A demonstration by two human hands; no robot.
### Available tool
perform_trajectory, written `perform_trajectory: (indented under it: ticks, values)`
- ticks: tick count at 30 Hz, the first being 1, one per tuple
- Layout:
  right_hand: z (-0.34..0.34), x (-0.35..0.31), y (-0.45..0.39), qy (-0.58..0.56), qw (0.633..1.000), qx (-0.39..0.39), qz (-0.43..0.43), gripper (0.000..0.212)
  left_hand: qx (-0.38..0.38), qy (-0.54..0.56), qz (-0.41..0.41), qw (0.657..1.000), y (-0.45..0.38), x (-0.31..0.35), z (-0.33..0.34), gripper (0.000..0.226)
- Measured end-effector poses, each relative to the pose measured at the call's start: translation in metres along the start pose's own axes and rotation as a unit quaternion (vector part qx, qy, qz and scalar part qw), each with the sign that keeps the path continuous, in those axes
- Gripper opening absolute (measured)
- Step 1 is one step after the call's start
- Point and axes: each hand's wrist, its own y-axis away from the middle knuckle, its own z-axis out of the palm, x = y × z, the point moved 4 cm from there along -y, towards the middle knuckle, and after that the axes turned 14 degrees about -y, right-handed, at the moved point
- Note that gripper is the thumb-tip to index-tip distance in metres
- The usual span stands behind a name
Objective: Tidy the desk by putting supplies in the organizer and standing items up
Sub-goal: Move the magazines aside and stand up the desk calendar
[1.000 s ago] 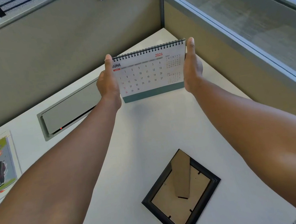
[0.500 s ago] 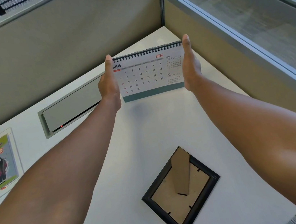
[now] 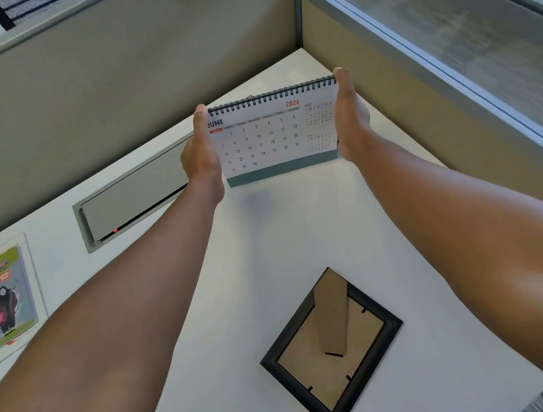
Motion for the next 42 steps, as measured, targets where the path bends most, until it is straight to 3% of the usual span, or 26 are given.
perform_trajectory:
  ticks: [10,17,27,32,36,42]
  values:
    - [-0.005,0.003,0.002,-0.039,0.999,0.031,-0.014,0.063,-0.001,-0.014,0.014,1.000,0.000,0.000,-0.004,0.049]
    - [-0.007,0.001,-0.001,-0.040,0.998,0.040,-0.036,0.044,0.032,-0.003,0.022,0.999,-0.007,-0.002,-0.007,0.048]
    - [-0.004,0.005,-0.004,-0.040,0.997,0.049,-0.042,0.052,0.062,0.026,0.035,0.997,-0.012,-0.009,-0.014,0.049]
    - [-0.005,0.006,-0.003,-0.075,0.992,0.090,-0.046,0.041,0.056,0.028,0.029,0.998,-0.012,-0.008,-0.014,0.049]
    - [-0.007,0.007,-0.006,-0.087,0.991,0.089,-0.049,0.019,0.053,0.024,0.015,0.998,-0.011,-0.009,-0.014,0.049]
    - [-0.008,0.007,-0.008,-0.064,0.994,0.082,-0.042,0.020,0.048,0.036,0.001,0.998,-0.010,-0.009,-0.012,0.050]
